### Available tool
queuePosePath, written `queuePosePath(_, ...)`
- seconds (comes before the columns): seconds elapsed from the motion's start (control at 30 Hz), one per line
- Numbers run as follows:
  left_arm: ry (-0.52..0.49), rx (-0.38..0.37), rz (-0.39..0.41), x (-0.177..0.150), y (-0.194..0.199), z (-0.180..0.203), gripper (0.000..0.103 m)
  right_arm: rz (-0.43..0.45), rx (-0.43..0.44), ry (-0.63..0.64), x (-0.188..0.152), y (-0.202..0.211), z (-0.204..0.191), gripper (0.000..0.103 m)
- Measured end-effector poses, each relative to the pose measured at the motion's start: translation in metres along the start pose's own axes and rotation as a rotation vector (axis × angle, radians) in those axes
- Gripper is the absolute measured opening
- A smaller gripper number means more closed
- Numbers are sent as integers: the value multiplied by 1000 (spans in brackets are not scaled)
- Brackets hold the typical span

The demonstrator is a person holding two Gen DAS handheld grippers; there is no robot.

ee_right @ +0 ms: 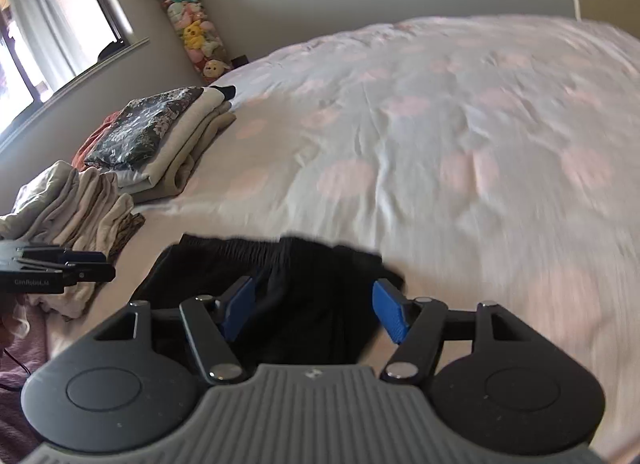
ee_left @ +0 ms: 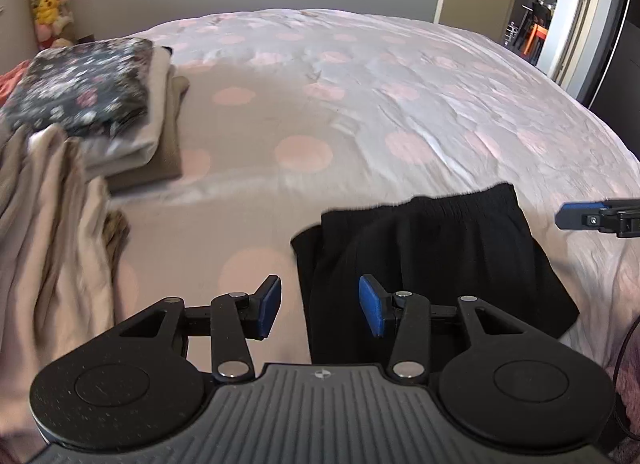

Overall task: Fold clothes
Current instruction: 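Lay the folded trousers down and open both grippers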

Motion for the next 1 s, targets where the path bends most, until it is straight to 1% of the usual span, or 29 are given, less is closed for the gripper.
queuePosePath(0.07, 39, 13, 0, -18, 9, 3, 41, -23, 1, -39, -18, 9, 4, 75)
queuePosePath(0.1, 66, 13, 1, -27, 12, 4, 41, -31, 0, -45, -28, 12, 4, 75)
queuePosePath(0.17, 121, 9, 5, -42, 13, 6, 41, -35, -5, -30, -45, 16, 2, 75)
queuePosePath(0.23, 157, 23, 10, -53, 13, 10, 41, -47, -15, -8, -59, 16, -1, 75)
queuePosePath(0.3, 183, 35, 23, -60, 12, 15, 41, -60, -25, 7, -65, 13, -4, 76)
queuePosePath(0.37, 199, 31, 38, -62, 11, 21, 41, -59, -34, 17, -67, 11, -3, 77)
queuePosePath(0.47, 173, 38, 40, -65, 6, 31, 41, -66, -32, -13, -69, 8, 3, 76)
queuePosePath(0.53, 165, 34, 24, -69, -1, 34, 41, -78, -33, -39, -70, 6, 8, 71)
queuePosePath(0.57, 170, 26, 22, -71, -3, 35, 40, -83, -29, -46, -70, 5, 9, 65)
queuePosePath(0.63, 189, 4, 25, -75, -7, 35, 30, -94, -21, -51, -72, 3, 9, 55)
queuePosePath(0.7, 180, 4, 27, -78, -9, 37, 12, -102, -39, -39, -74, 1, 7, 36)
queuePosePath(0.73, 164, 15, 24, -78, -10, 39, 5, -107, -55, -32, -75, -1, 6, 31)
queuePosePath(0.77, 145, 28, 18, -78, -10, 40, 4, -113, -75, -27, -75, -3, 6, 23)
queuePosePath(0.8, 131, 39, 13, -79, -11, 41, 2, -117, -94, -24, -76, -5, 6, 20)
queuePosePath(0.87, 109, 59, -1, -80, -13, 43, 1, -118, -130, -14, -77, -8, 7, 16)
queuePosePath(1.0, 108, 83, -37, -86, -21, 40, 0, -120, -194, 12, -80, -12, 6, 13)
Point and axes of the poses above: each gripper's, at about its wrist camera, not at the fingertips, and y roughly against the way its jaws point, z to its right, x to its top, the point moved 3 cm from there along -y, roughly the way its jaws point, and after that the axes turned 15 degrees about -y, right-handed, at the moved point
